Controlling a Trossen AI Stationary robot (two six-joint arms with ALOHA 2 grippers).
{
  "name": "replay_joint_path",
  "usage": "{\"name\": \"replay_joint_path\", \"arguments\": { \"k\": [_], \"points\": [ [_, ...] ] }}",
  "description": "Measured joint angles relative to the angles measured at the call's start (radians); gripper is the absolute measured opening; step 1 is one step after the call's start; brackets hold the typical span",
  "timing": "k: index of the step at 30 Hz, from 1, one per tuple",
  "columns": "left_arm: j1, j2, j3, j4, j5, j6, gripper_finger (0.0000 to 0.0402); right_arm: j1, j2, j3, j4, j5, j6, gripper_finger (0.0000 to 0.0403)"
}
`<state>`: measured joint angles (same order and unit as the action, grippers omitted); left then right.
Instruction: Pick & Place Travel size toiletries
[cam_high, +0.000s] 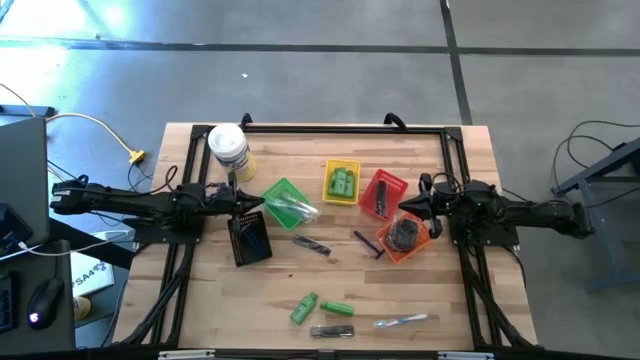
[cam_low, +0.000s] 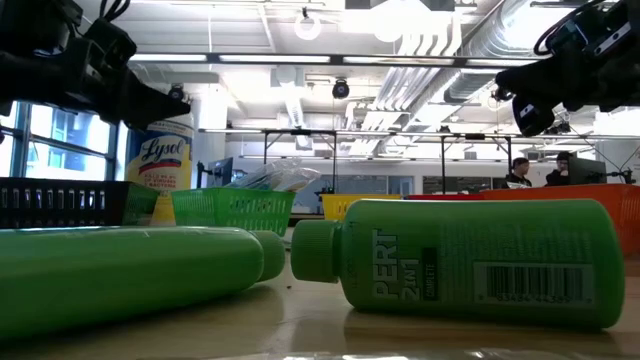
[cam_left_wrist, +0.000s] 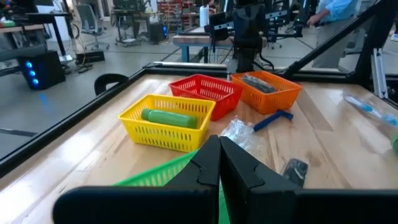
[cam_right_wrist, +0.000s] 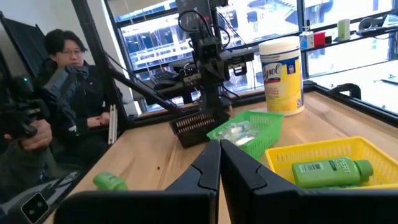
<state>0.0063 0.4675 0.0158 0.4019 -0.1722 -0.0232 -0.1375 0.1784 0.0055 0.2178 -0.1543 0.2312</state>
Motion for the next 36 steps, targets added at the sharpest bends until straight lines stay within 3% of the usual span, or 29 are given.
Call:
{"name": "replay_joint_path", "arguments": {
  "k": [9,13,36],
  "points": [
    [0.0,-0.001,0.083,0.045,0.047,-0.082,0.0,0.0,0.029,0.0,0.009,0.0,-0.008,0.0003],
    [0.0,0.003,0.085,0.019,0.092,-0.032,0.0,0.0,0.03,0.0,0.034,0.0,-0.016,0.0003],
    [0.0,0.002,0.087,-0.055,0.089,-0.061,0.0,0.0,0.03,0.0,0.026,-0.001,-0.018,0.0003]
  ]
}}
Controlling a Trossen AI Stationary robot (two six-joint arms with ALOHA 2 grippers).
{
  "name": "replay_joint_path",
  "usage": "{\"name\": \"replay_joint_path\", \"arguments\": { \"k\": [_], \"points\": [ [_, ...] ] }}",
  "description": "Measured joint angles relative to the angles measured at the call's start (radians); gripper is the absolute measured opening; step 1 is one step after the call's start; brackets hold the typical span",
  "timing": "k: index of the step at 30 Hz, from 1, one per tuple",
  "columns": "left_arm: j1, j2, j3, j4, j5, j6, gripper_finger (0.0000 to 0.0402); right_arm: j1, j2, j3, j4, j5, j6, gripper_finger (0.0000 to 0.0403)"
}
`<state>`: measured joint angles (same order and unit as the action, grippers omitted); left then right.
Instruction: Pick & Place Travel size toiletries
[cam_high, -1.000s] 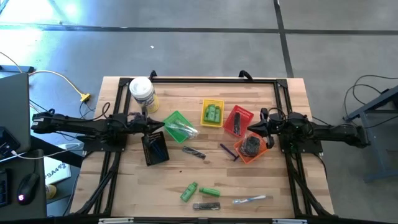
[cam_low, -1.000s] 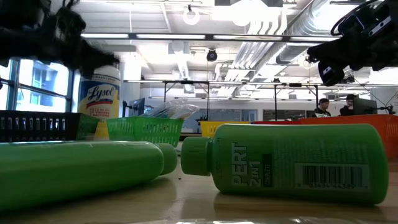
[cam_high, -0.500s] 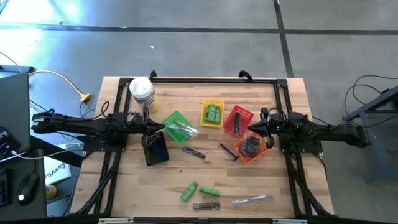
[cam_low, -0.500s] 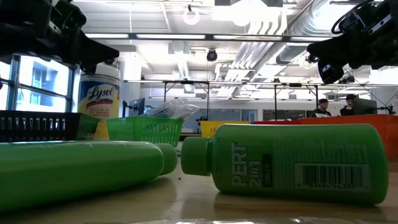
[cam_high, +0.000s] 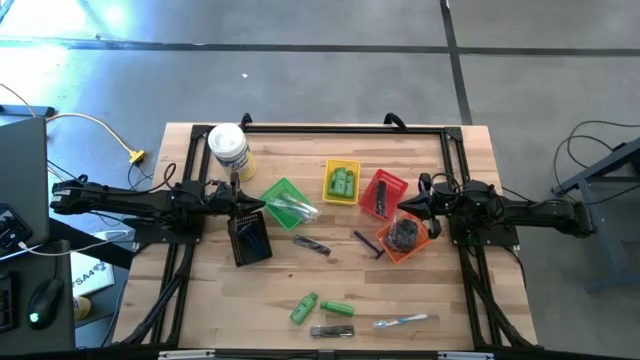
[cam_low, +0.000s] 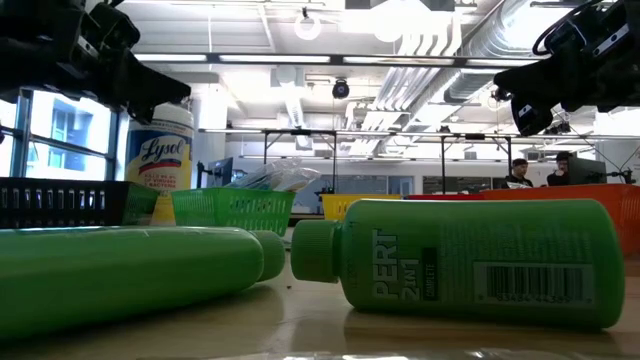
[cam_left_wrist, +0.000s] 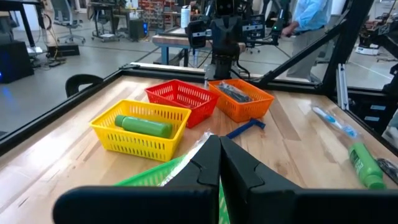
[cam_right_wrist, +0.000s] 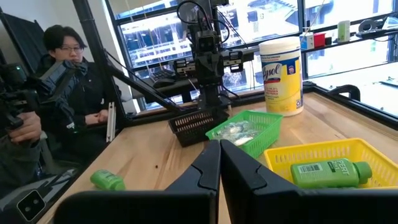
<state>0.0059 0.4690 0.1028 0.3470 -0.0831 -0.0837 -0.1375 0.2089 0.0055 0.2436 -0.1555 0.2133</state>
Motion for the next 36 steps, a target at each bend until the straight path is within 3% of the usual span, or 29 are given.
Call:
{"name": "replay_joint_path", "arguments": {
  "k": [11,17,21,27,36],
  "points": [
    [0.0,0.004,0.001,-0.013,0.003,-0.022,0.0,0.0,0.0,0.0,0.0,0.0,0.0,0.0003],
    [0.0,0.079,0.024,0.0,-0.003,-0.053,0.0,0.0,0.0,0.0,-0.008,-0.008,0.021,0.0003],
    [-0.035,0.232,0.138,-0.007,0.005,-0.023,0.0,0.0,0.0,0.0,-0.026,0.008,0.026,0.0003],
    [-0.125,0.56,0.427,-0.061,0.015,0.087,0.0,0.0,0.0,0.0,-0.018,0.027,0.011,0.0003],
    [-0.13,1.034,0.855,-0.178,0.056,0.125,0.0,0.0,0.0,0.0,0.0,-0.009,0.022,0.0003]
  ]
}}
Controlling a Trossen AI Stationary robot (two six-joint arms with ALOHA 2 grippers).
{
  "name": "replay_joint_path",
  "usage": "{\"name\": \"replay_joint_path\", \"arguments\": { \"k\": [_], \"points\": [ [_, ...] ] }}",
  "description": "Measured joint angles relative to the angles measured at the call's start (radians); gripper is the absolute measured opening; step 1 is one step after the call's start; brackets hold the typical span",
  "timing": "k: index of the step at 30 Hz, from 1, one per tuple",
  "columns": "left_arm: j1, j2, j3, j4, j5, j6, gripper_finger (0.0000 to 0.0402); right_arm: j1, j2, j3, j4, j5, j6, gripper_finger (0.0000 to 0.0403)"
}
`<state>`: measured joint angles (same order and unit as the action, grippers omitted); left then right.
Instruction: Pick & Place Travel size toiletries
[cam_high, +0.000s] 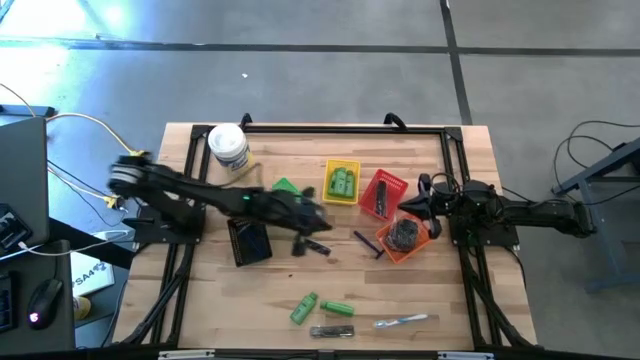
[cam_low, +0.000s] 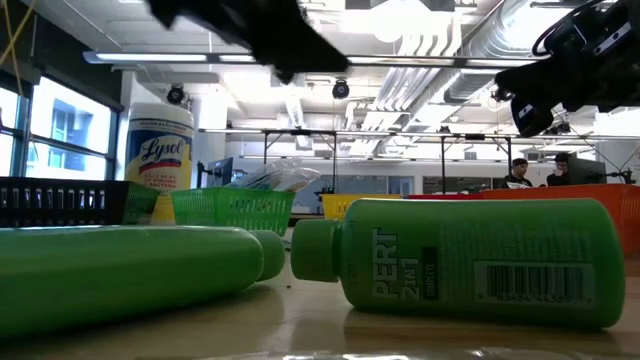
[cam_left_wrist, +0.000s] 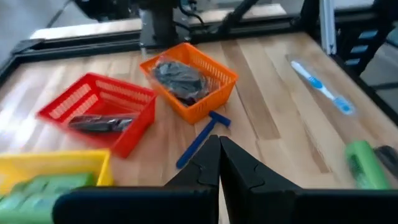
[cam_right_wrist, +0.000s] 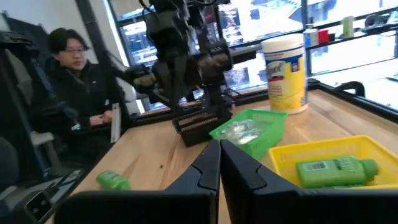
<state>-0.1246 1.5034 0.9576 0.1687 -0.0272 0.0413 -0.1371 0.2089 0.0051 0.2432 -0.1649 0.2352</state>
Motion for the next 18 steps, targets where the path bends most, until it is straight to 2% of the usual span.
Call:
{"name": "replay_joint_path", "arguments": {
  "k": [5,9,14,18],
  "points": [
    [0.0,0.222,0.216,-0.116,0.056,0.034,0.0003,0.0,0.0,0.0,0.0,-0.054,0.0,0.0003],
    [0.0,0.37,0.375,-0.199,0.088,0.069,0.0025,0.0,0.0,0.0,0.0,-0.083,0.0,0.0003],
    [0.012,0.511,0.528,-0.255,0.132,0.109,0.0083,0.0,0.0,0.0,0.0,-0.107,-0.001,0.0003],
    [0.04,0.571,0.579,-0.309,0.191,0.123,0.0152,0.0,0.0,0.0,0.001,-0.107,-0.003,0.0003]
  ]
}}
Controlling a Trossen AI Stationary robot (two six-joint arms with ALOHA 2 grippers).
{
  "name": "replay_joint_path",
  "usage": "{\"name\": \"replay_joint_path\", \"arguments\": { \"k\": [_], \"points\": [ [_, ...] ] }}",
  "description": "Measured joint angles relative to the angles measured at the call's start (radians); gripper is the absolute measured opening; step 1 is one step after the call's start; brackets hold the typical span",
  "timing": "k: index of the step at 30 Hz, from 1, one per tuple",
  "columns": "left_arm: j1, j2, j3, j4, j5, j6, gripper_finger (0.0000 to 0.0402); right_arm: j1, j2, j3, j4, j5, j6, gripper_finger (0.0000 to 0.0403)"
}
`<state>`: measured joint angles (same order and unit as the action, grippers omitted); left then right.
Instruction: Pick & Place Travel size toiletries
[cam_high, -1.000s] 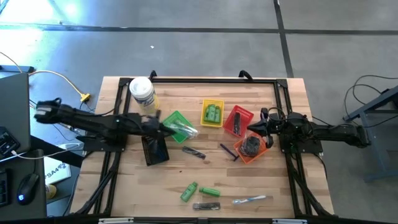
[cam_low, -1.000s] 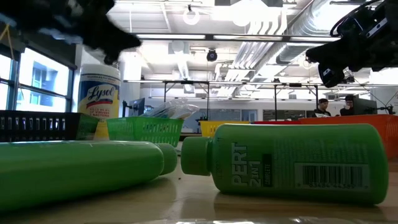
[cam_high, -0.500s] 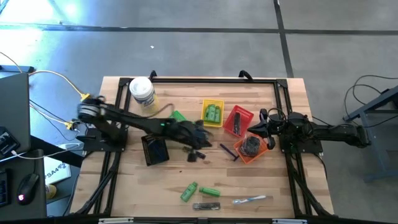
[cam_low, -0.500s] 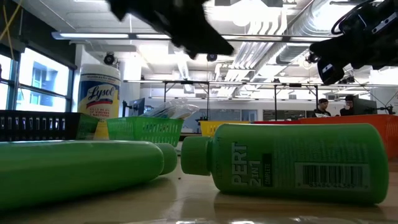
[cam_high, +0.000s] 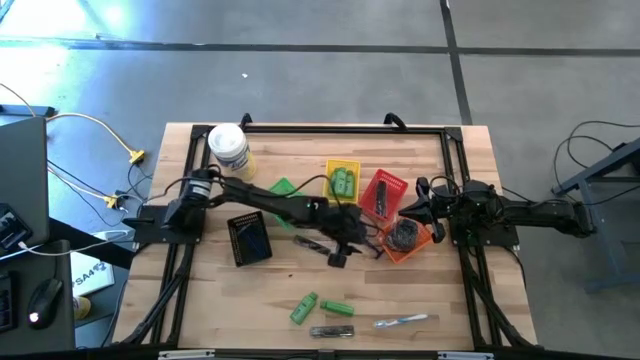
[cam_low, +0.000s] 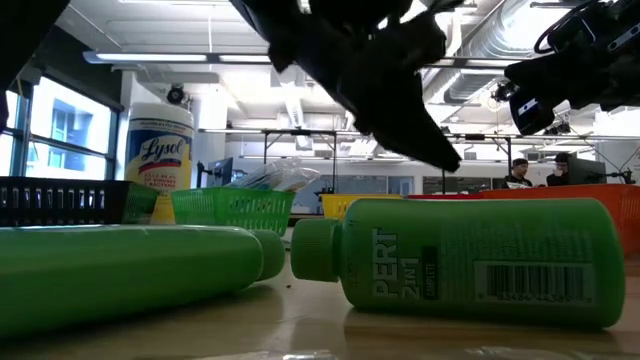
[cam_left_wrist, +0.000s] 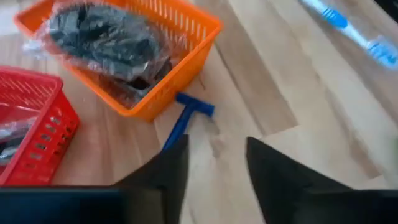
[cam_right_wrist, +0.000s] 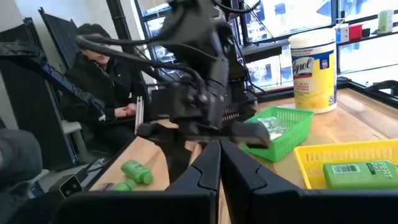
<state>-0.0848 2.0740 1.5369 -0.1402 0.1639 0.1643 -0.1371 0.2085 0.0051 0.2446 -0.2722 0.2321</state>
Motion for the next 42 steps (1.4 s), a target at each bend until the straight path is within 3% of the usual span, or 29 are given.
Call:
{"name": "replay_joint_path", "arguments": {
  "k": [6,10,42],
  "points": [
    [0.047,0.042,0.004,0.027,0.059,0.018,0.0251,0.0,0.0,0.0,-0.002,-0.015,-0.025,0.0003],
    [0.068,0.071,0.004,0.032,0.067,0.016,0.0279,0.0,0.0,0.0,-0.001,-0.024,-0.044,0.0003],
    [0.072,0.179,0.004,0.142,0.052,0.034,0.0283,0.0,0.0,0.0,0.019,-0.019,-0.076,0.0003]
  ]
}}
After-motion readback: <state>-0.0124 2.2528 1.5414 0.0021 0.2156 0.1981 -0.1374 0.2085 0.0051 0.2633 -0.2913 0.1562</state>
